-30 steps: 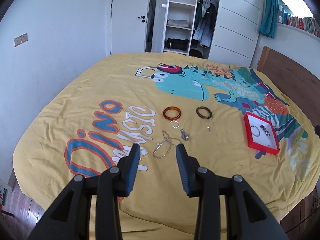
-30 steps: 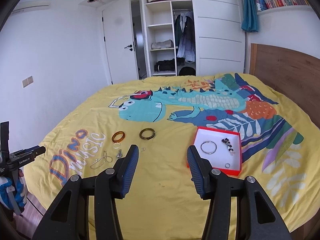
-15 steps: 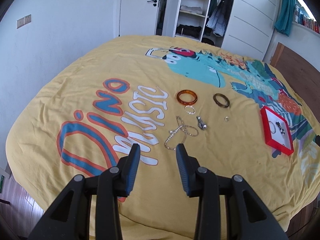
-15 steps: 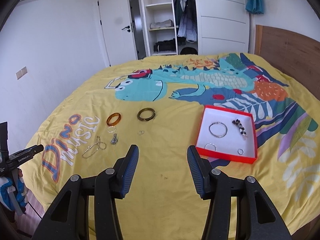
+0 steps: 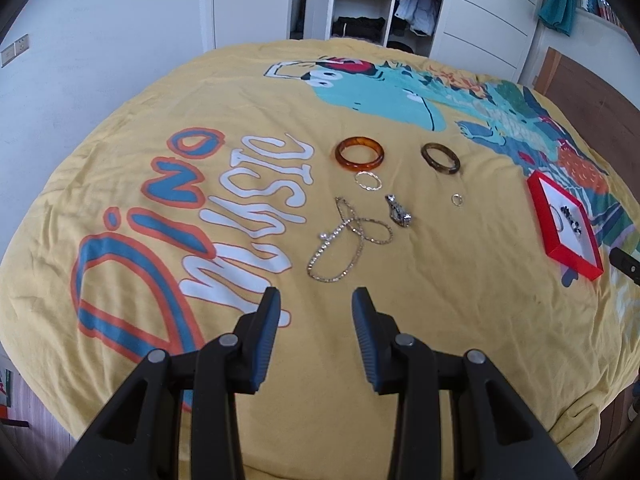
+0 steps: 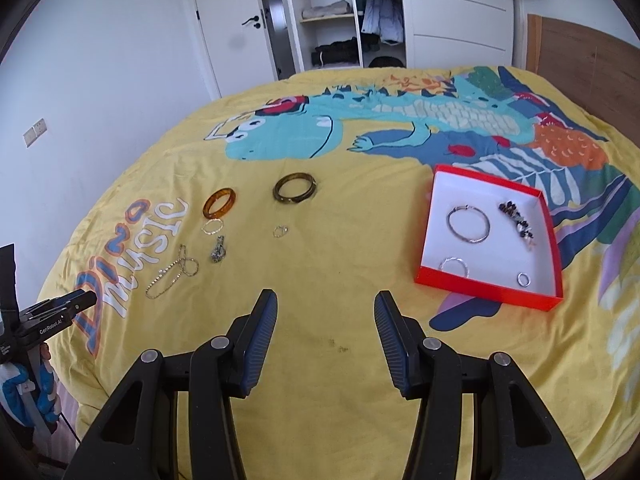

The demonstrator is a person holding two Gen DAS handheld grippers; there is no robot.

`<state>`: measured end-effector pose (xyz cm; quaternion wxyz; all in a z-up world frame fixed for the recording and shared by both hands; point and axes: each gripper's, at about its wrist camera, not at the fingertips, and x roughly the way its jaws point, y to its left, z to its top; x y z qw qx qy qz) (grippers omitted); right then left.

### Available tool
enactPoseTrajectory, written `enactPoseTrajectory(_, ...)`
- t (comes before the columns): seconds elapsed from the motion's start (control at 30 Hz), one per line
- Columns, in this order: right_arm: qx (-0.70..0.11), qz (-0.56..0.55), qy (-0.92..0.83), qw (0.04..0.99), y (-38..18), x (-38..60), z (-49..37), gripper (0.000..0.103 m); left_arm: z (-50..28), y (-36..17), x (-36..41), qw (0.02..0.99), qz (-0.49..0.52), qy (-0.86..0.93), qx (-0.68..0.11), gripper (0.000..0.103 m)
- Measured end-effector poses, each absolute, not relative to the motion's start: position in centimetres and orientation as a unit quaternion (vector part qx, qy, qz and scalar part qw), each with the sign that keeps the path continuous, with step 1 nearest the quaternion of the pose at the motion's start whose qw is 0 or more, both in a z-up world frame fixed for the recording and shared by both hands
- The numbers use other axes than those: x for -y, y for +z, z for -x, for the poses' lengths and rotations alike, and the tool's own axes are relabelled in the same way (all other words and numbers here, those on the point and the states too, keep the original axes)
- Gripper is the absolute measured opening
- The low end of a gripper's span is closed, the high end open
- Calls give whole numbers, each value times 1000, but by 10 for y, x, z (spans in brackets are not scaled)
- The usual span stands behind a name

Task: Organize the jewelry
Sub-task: 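Grasp another twisted silver ring with the left gripper while the right grasps a silver ring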

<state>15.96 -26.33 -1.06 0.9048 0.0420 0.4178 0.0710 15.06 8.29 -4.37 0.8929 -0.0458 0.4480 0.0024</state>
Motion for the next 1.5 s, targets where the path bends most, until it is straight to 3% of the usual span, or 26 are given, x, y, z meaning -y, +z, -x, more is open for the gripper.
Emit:
enactPoseTrajectory(0.53, -456, -29, 112, 882, -69, 242, -246, 50, -258, -59, -63, 879, 65, -37, -471, 35)
enactPoseTrajectory(1.0, -464, -16, 164, 871, -113, 194, -334, 49, -368, -117, -44, 847, 57, -30, -527, 34)
enactPoseTrajectory(1.3, -473, -14, 177, 863, -140, 178, -360, 47, -383, -143, -43, 834, 58, -28, -548, 12)
enactPoseTrajectory(1.5, -477, -14, 178, 861, -153, 171, -363, 47, -384, -147, -38, 836, 44, -28, -546, 6)
